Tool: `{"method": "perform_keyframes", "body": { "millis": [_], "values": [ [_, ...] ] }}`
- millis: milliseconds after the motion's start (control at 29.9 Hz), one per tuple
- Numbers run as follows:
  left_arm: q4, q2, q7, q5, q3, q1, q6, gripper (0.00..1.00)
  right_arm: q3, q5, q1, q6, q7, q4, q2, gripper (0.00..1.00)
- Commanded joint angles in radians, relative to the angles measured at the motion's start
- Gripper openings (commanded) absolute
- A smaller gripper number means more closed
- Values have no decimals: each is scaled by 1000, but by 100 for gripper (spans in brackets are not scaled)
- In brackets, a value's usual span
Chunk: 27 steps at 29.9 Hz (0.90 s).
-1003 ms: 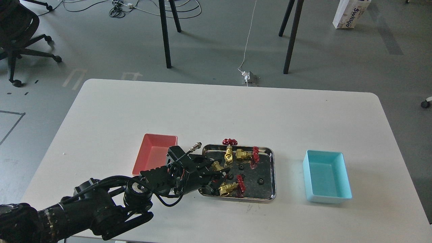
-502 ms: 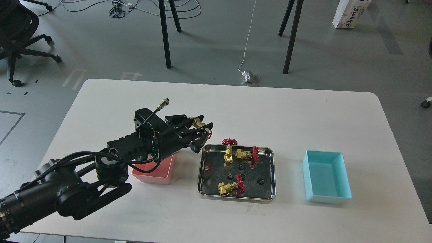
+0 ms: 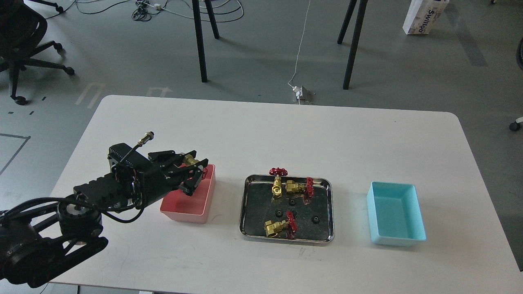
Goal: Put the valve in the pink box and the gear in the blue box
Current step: 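Carry the valve with the left gripper into the pink box and release, then withdraw the left arm and bring the right gripper over the tray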
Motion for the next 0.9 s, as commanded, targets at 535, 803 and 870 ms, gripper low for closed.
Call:
{"method": "perform_keyframes", "body": {
  "millis": [535, 803, 870],
  "values": [
    [150, -91, -10, 0, -18, 63, 39, 70, 1, -40, 8, -18, 0, 1, 47, 99],
    [150, -111, -6, -52, -156, 42, 54, 96, -1, -43, 7, -15, 0, 8, 50, 99],
    [149, -108, -6, -156, -214, -13, 47, 99, -2, -51, 4, -9, 0, 18, 48, 99]
  ]
}}
